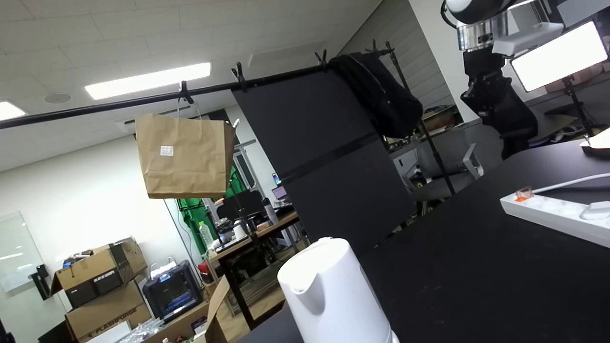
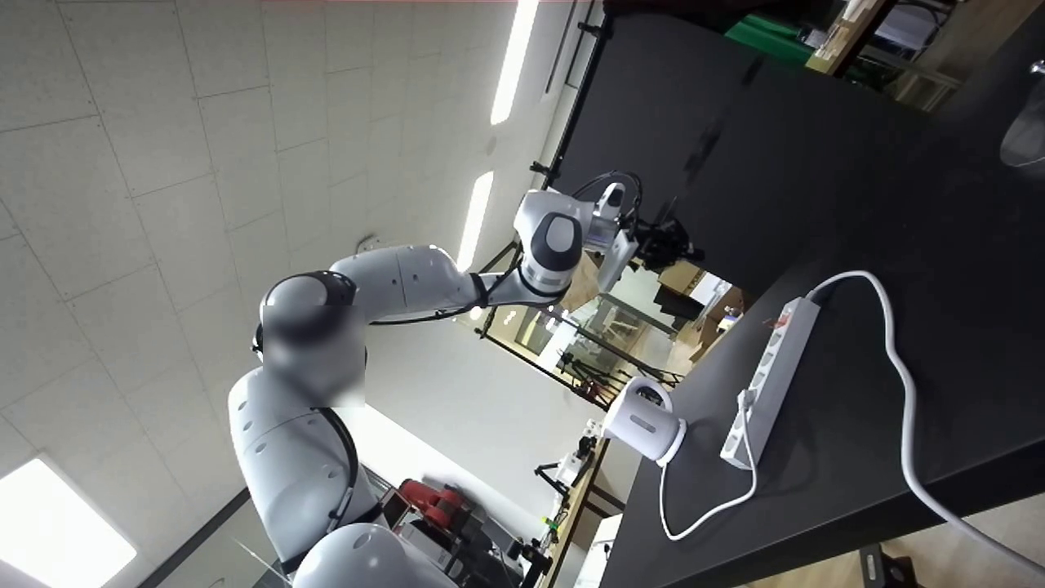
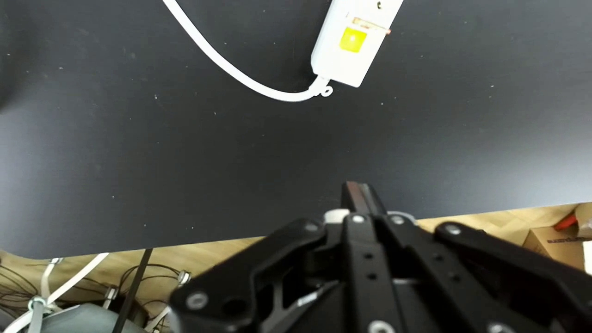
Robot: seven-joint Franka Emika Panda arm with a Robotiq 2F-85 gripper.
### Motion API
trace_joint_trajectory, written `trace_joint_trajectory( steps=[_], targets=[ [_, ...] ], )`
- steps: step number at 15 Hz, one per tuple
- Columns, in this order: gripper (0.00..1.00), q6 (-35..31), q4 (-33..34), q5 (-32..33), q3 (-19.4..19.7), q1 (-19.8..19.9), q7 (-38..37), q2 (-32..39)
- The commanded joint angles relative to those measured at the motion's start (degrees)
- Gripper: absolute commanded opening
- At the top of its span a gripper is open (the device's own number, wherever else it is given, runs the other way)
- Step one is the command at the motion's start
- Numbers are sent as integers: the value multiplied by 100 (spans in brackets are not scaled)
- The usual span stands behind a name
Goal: Switch off the extension cord
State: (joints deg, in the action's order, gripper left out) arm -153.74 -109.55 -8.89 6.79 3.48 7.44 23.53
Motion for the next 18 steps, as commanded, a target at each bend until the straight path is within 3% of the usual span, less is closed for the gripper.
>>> trace_joint_trajectory(
  steps=[1,13,18],
  targets=[
    [0,108,151,232,-158,163,-166,134],
    [0,95,213,253,-223,205,-165,239],
    [0,29,379,259,-90,66,-859,518]
  ],
)
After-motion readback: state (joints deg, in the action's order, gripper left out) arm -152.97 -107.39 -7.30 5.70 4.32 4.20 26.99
